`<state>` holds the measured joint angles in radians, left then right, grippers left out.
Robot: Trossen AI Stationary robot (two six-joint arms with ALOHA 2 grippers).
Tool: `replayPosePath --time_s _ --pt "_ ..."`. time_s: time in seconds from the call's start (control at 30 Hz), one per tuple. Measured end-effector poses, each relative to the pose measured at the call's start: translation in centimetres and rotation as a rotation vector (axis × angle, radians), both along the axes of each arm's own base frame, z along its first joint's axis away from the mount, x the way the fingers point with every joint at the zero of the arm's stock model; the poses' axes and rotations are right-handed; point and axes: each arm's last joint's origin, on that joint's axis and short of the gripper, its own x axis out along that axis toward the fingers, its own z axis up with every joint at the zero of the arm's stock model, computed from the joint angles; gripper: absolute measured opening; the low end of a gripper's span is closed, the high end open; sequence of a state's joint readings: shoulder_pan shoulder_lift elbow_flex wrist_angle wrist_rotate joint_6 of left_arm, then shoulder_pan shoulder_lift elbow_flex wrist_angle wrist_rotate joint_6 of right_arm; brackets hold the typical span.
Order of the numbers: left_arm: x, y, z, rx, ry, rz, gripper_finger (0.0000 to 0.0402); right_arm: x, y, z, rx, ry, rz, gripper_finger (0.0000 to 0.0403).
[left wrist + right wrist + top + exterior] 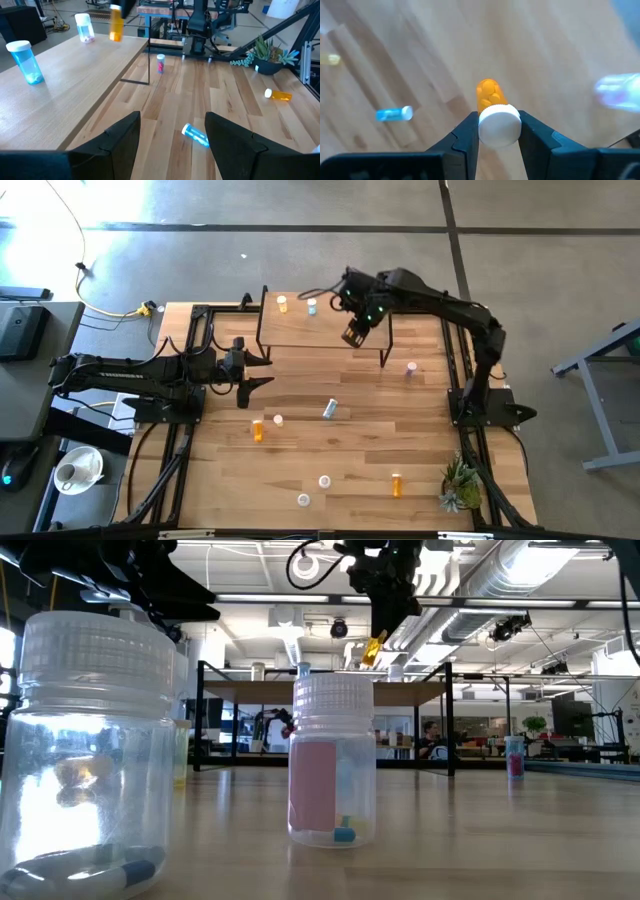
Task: Pick and place medicine bottles onto shelf by color
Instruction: Put the top right orange pill bottle on the shelf
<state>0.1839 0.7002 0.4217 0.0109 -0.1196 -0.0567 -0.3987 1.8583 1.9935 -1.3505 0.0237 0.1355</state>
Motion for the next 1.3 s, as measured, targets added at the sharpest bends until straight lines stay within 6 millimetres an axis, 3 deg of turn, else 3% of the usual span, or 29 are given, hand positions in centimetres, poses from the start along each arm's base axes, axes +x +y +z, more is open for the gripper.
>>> replayPosePath --time_s 0.3,0.7,1.07,1.3 --pt "0.0 0.0 0.0 -0.001 0.000 0.000 0.0211 1.4 -4.4 1.1 -0.059 -0.017 0.023 0.0099" --pt "0.1 0.0 -0.1 -0.002 0.008 0.000 0.0211 0.7 -8.3 0.6 -0.150 0.065 0.024 0.0099" --pt "0.9 0.3 -0.8 0.011 0.055 0.045 0.0211 0.4 -8.1 0.6 -0.124 0.089 0.001 0.0099" --pt "0.9 0.3 -0.8 0.011 0.051 0.045 0.0211 1.4 -6.0 0.5 -0.113 0.095 0.039 0.0099"
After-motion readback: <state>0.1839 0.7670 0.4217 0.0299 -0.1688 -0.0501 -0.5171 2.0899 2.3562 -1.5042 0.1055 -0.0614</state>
